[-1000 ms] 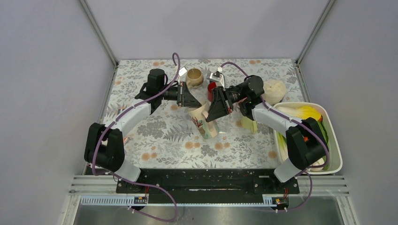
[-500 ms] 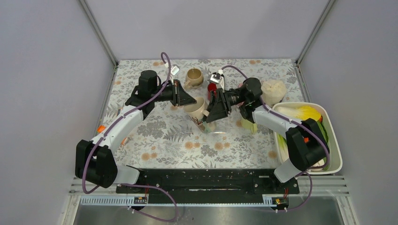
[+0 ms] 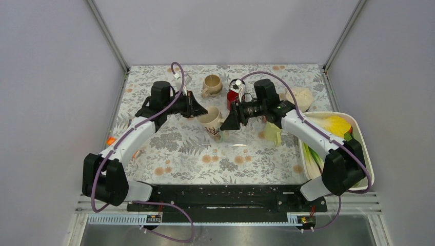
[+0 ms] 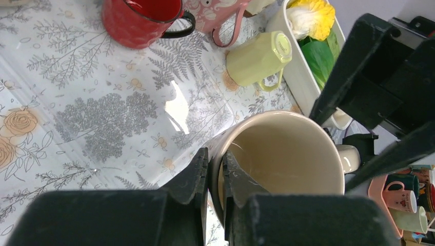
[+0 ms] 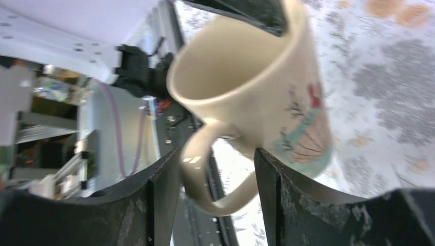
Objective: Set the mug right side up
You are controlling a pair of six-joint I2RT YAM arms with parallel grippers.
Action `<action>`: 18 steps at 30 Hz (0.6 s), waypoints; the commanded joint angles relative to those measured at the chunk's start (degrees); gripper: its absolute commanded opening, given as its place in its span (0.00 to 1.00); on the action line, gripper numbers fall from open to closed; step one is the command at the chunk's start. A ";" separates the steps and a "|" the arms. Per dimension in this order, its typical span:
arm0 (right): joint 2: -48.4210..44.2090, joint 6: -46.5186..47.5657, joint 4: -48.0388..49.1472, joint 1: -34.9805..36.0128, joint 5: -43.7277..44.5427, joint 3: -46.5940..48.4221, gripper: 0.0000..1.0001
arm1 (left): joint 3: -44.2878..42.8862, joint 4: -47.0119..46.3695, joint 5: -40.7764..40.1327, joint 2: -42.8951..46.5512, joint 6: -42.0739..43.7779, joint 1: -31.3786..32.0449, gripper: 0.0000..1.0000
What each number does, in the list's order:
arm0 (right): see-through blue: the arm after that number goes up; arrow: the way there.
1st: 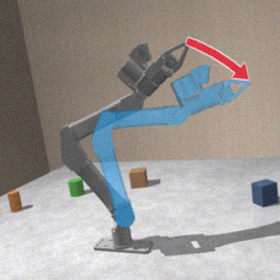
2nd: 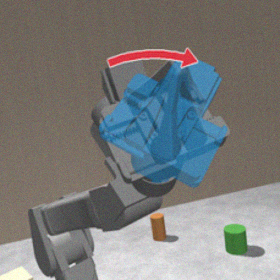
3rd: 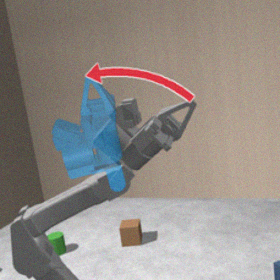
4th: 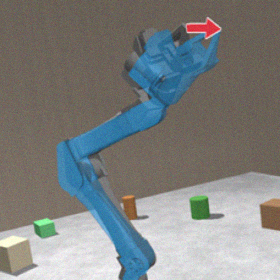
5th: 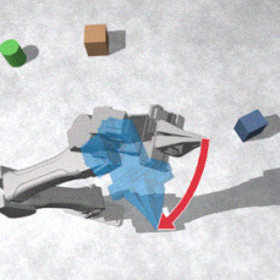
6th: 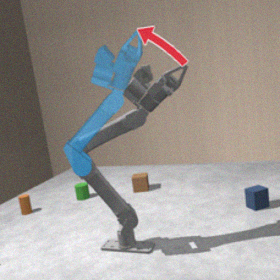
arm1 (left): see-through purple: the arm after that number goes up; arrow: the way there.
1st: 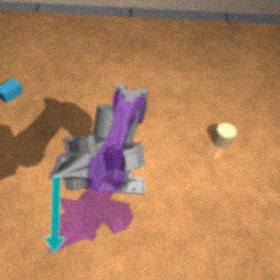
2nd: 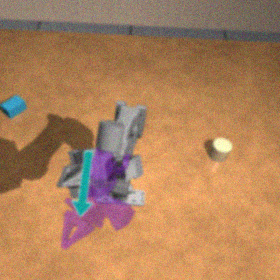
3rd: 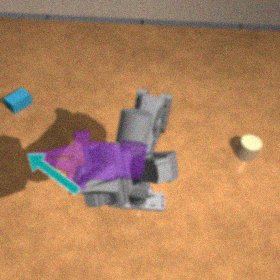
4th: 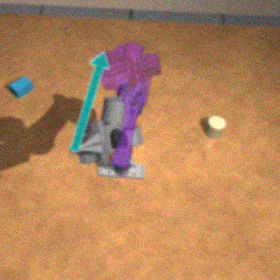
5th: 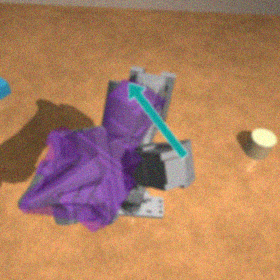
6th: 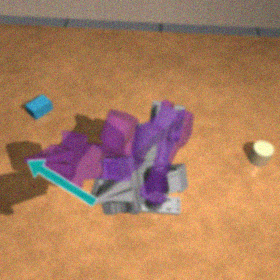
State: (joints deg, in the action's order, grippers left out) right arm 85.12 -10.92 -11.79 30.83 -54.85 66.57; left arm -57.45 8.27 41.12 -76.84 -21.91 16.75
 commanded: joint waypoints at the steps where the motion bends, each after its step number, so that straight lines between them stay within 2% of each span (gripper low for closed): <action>1: -0.40 13.72 -10.76 1.64 14.19 3.14 0.62 | -0.43 -2.95 0.32 4.18 -0.56 0.65 0.00; 6: -0.55 18.86 -11.16 3.06 20.77 1.98 0.62 | 0.14 -2.83 -0.40 4.27 0.03 0.65 0.00; 18: -1.16 28.00 -8.56 8.56 29.76 -0.45 0.62 | 0.50 -2.95 -3.29 3.54 0.55 1.47 0.00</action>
State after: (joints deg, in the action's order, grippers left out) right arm 84.71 12.29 -21.89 36.75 -31.07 66.13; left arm -55.59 11.07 35.66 -76.09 -19.44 17.41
